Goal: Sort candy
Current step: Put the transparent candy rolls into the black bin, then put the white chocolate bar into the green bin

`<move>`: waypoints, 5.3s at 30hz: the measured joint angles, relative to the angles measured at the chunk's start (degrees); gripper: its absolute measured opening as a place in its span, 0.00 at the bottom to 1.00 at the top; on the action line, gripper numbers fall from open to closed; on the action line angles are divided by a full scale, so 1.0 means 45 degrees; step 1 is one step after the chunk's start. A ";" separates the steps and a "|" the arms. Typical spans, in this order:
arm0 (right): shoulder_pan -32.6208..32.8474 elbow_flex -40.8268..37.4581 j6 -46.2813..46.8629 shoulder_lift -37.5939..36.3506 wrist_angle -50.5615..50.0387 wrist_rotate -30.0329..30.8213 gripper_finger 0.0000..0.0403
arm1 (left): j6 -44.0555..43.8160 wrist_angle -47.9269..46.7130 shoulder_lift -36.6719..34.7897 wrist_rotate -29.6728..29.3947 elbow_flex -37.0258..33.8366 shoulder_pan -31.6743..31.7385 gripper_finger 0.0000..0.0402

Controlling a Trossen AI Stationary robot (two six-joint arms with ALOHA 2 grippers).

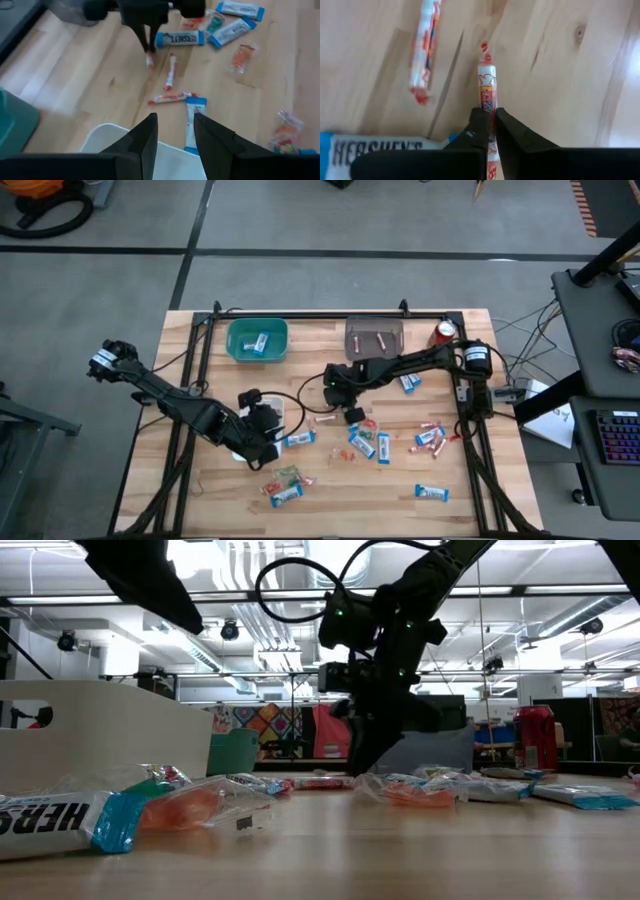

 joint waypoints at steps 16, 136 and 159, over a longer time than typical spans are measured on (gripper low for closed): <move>-0.0768 -0.0041 0.6951 -0.3279 -0.0211 0.0772 0.02 | 0.0927 -0.0041 0.0000 -0.2386 0.0000 0.0003 0.28; 0.4587 -0.5124 1.3092 -0.9545 -0.1419 0.6335 0.35 | 0.2941 0.3889 0.2230 0.1848 -0.0005 0.0323 0.29; 0.4577 -0.5379 1.2978 -0.9540 -0.1362 0.6361 0.35 | 0.3672 -0.1425 0.7558 0.3223 0.4452 0.1767 0.48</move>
